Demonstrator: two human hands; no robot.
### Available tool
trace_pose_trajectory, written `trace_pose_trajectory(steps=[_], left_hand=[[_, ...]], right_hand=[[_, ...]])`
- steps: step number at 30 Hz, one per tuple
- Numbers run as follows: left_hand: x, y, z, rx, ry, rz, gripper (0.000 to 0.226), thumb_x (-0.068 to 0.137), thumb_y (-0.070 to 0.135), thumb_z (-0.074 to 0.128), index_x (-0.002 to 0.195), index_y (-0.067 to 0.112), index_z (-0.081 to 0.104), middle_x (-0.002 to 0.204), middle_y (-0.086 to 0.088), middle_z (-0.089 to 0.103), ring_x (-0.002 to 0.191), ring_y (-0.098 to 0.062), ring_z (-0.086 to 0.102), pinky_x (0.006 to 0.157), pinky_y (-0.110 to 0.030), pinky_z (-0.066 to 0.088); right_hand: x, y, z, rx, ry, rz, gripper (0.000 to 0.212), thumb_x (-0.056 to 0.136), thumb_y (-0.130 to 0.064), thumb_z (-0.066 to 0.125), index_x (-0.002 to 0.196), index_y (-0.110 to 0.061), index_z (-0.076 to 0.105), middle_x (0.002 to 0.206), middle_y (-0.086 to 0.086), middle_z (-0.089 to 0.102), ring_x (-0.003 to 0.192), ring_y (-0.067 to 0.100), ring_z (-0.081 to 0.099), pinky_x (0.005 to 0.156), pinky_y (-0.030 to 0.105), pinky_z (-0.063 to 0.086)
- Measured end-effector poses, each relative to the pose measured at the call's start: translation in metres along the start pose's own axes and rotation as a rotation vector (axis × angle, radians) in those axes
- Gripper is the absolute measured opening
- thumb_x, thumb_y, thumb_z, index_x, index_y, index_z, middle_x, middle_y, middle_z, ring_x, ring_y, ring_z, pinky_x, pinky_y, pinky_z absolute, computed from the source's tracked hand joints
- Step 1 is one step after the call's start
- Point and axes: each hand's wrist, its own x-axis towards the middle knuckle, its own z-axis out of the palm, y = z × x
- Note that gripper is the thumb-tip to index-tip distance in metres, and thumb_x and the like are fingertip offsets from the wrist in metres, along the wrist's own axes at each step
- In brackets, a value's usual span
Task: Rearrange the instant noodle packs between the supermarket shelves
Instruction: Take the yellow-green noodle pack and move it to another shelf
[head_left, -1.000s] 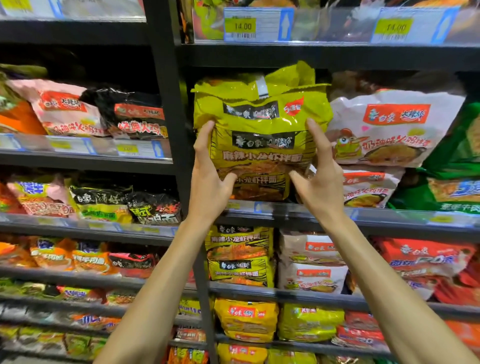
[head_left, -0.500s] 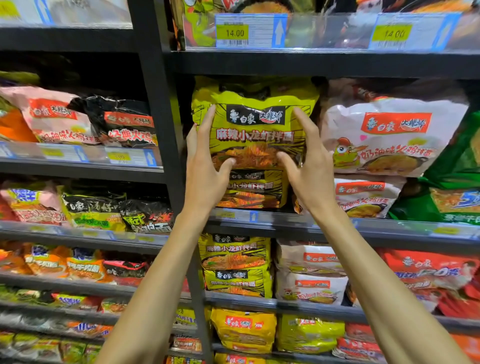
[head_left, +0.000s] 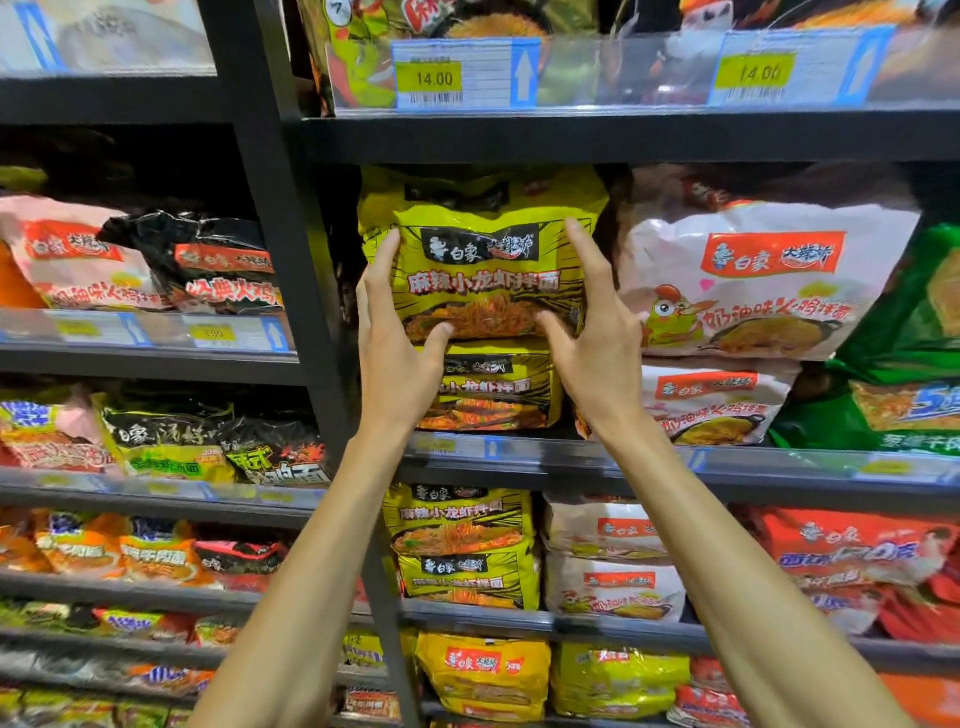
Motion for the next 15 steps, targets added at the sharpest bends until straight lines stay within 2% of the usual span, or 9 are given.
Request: trace_pose_trajectory(steps=[2, 5, 8, 10, 13, 15], left_hand=[[0.000, 0.001, 0.002, 0.007, -0.006, -0.006, 0.087, 0.088, 0.003, 0.072, 0.157, 0.023, 0.022, 0.162, 0.001, 0.027, 0.151, -0.017, 0.024, 0.123, -0.045, 0.027], [0.000, 0.004, 0.003, 0.026, 0.011, 0.009, 0.086, 0.088, 0.003, 0.072, 0.157, 0.022, 0.024, 0.161, 0.003, 0.029, 0.151, -0.015, 0.024, 0.123, -0.035, 0.024], [0.001, 0.004, 0.002, 0.049, 0.049, 0.031, 0.086, 0.088, 0.001, 0.072, 0.157, 0.020, 0.024, 0.157, 0.011, 0.028, 0.150, -0.011, 0.024, 0.119, -0.010, 0.017], [0.003, 0.000, 0.003, 0.076, 0.046, 0.038, 0.087, 0.088, 0.000, 0.072, 0.157, 0.020, 0.022, 0.159, 0.008, 0.025, 0.151, -0.015, 0.022, 0.112, 0.001, 0.012], [0.001, -0.006, 0.007, 0.103, 0.036, 0.026, 0.087, 0.090, 0.001, 0.070, 0.158, 0.022, 0.019, 0.164, -0.005, 0.023, 0.154, -0.025, 0.018, 0.107, 0.005, 0.010], [0.000, -0.008, 0.008, 0.115, 0.012, 0.027, 0.087, 0.091, 0.003, 0.070, 0.158, 0.023, 0.018, 0.164, -0.005, 0.022, 0.155, -0.025, 0.017, 0.111, 0.000, 0.012]], right_hand=[[0.002, -0.001, -0.001, 0.027, -0.019, 0.050, 0.083, 0.087, 0.001, 0.071, 0.156, -0.017, 0.028, 0.156, 0.002, 0.041, 0.127, 0.003, 0.051, 0.102, 0.014, 0.041], [0.002, 0.000, -0.001, 0.033, -0.007, 0.065, 0.082, 0.088, 0.000, 0.070, 0.156, -0.017, 0.027, 0.155, 0.001, 0.042, 0.126, 0.007, 0.053, 0.100, 0.012, 0.042], [0.003, 0.002, 0.000, 0.019, -0.009, 0.035, 0.082, 0.087, 0.000, 0.071, 0.155, -0.016, 0.028, 0.152, 0.002, 0.046, 0.120, -0.001, 0.054, 0.097, 0.006, 0.042], [0.004, 0.004, 0.004, 0.020, 0.015, 0.026, 0.082, 0.087, 0.002, 0.070, 0.155, -0.015, 0.028, 0.155, 0.003, 0.043, 0.120, -0.001, 0.053, 0.098, 0.006, 0.042], [-0.002, 0.005, 0.013, 0.020, 0.023, 0.027, 0.083, 0.088, 0.004, 0.066, 0.156, -0.019, 0.024, 0.159, 0.002, 0.036, 0.137, 0.018, 0.048, 0.107, 0.030, 0.047], [-0.005, 0.009, 0.013, 0.020, 0.014, 0.047, 0.082, 0.090, 0.001, 0.066, 0.156, -0.022, 0.022, 0.158, 0.001, 0.038, 0.136, 0.019, 0.050, 0.103, 0.036, 0.051]])
